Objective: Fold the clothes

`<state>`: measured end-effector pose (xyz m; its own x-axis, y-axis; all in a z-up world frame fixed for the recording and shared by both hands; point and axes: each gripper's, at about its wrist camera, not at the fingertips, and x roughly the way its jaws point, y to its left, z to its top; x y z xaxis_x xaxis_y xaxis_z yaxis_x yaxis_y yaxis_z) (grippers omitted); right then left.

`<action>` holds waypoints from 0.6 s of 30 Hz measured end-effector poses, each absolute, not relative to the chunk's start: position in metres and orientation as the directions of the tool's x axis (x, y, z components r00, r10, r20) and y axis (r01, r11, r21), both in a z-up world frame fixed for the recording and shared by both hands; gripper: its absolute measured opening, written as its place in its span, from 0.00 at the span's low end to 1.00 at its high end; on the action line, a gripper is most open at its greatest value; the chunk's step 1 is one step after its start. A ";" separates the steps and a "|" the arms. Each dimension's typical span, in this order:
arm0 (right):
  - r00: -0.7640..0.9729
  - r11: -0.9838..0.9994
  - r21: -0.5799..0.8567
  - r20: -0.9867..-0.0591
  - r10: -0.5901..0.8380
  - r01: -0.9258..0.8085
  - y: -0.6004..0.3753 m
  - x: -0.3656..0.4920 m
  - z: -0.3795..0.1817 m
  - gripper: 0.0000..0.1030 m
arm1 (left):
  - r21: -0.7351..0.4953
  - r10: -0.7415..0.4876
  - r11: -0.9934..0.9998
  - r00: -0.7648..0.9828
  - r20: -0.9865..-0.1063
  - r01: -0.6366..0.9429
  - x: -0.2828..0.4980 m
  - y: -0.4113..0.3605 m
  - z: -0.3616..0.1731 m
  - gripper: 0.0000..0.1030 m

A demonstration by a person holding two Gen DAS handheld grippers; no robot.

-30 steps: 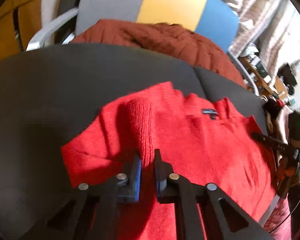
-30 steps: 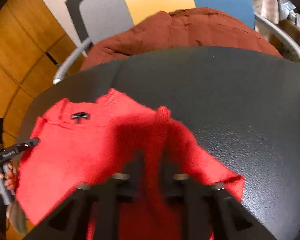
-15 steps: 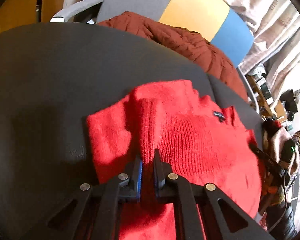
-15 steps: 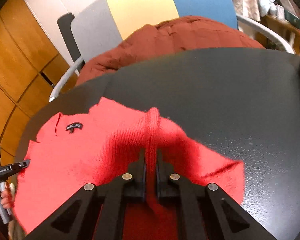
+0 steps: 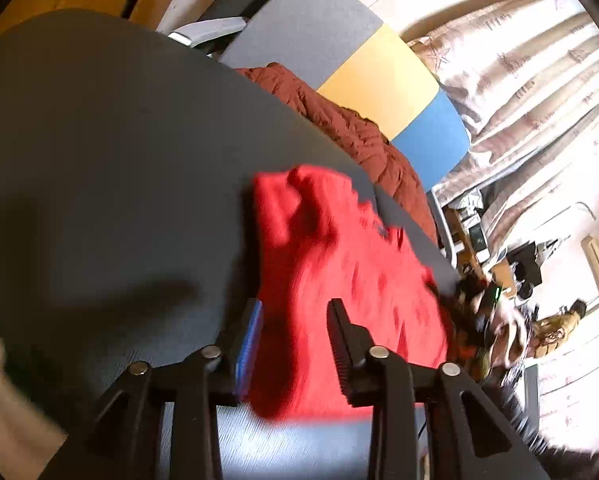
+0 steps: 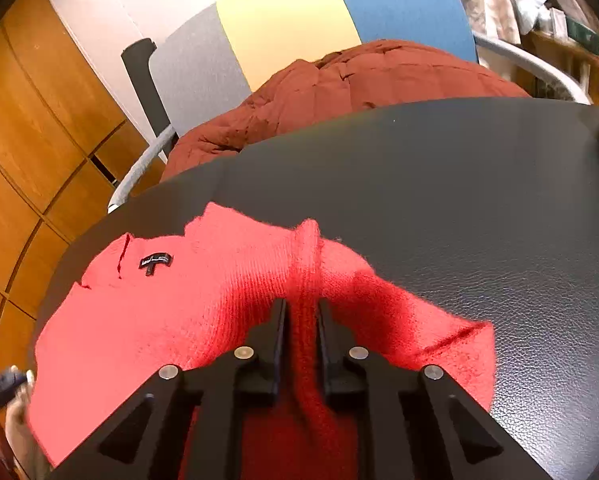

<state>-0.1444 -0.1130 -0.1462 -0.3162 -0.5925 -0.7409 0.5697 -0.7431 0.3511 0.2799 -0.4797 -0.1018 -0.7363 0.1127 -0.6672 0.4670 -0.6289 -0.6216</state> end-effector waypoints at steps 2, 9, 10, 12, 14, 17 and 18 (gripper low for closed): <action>-0.356 -0.762 0.303 -0.745 -0.564 0.573 -0.115 -0.138 -0.132 0.49 | -0.630 0.123 -0.634 -0.745 -0.655 0.449 0.295 -0.467 -0.107 0.36; -0.313 -0.621 0.289 -0.666 -0.677 0.729 -0.124 -0.082 -0.085 0.66 | -0.641 0.163 -0.655 -0.754 -0.636 0.400 0.292 -0.448 -0.124 0.43; -0.290 -0.601 0.289 -0.671 -0.682 0.745 -0.128 -0.074 -0.086 0.66 | -0.638 0.166 -0.658 -0.749 -0.641 0.400 0.287 -0.446 -0.127 0.42; -0.269 -0.587 0.273 -0.691 -0.671 0.762 -0.135 -0.061 -0.093 0.68 | -0.637 0.191 -0.669 -0.740 -0.645 0.383 0.282 -0.443 -0.131 0.27; -0.269 -0.592 0.249 -0.713 -0.648 0.767 -0.139 -0.054 -0.102 0.68 | -0.594 0.175 -0.720 -0.733 -0.657 0.360 0.280 -0.434 -0.126 0.13; -0.286 -0.600 0.197 -0.737 -0.612 0.775 -0.139 -0.049 -0.120 0.68 | -0.528 0.159 -0.776 -0.703 -0.693 0.345 0.290 -0.423 -0.121 0.08; -0.300 -0.592 0.176 -0.730 -0.614 0.786 -0.136 -0.046 -0.127 0.69 | -0.499 0.149 -0.794 -0.684 -0.714 0.347 0.295 -0.419 -0.122 0.07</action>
